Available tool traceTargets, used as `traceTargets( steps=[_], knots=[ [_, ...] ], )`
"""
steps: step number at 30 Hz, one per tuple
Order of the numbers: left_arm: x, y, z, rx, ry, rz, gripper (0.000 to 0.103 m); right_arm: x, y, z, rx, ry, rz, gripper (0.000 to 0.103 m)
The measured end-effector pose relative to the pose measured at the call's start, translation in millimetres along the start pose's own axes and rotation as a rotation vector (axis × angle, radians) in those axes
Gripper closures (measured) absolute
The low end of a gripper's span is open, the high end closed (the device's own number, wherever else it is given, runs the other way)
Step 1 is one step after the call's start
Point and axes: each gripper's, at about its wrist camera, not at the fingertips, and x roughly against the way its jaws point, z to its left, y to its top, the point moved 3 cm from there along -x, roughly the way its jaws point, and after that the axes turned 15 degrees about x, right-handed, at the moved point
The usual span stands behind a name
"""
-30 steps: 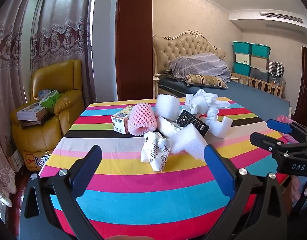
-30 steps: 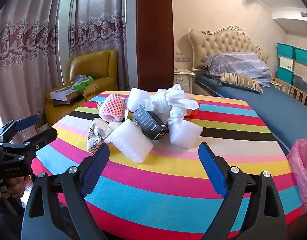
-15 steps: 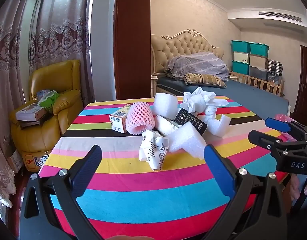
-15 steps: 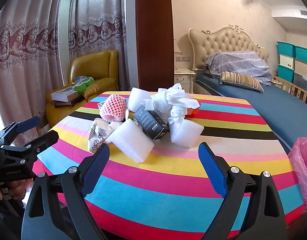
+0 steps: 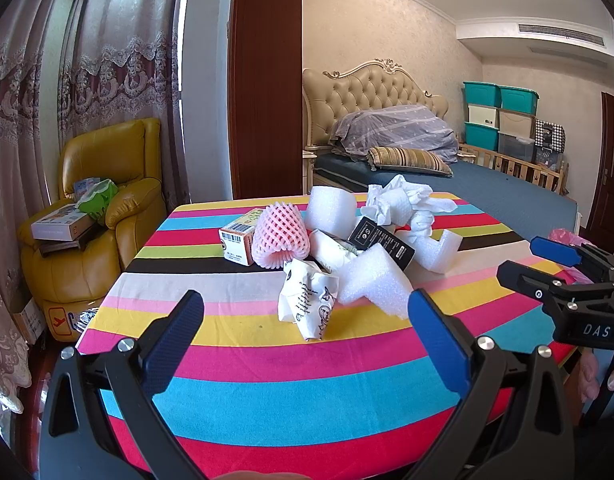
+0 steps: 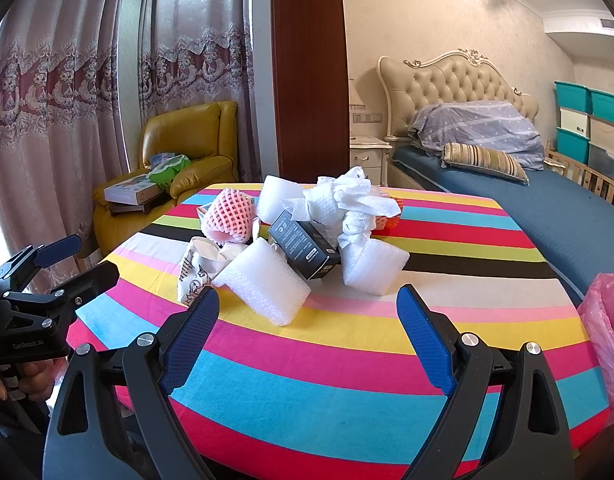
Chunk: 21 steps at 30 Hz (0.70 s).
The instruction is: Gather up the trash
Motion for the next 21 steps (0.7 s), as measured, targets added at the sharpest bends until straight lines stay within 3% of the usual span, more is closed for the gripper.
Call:
traceTargets(
  steps=[21],
  knots=[
    [0.8, -1.1, -0.2, 0.006, -0.001, 0.001, 0.004, 0.4, 1.2, 6.3, -0.005, 0.006, -0.001, 0.018]
  ],
)
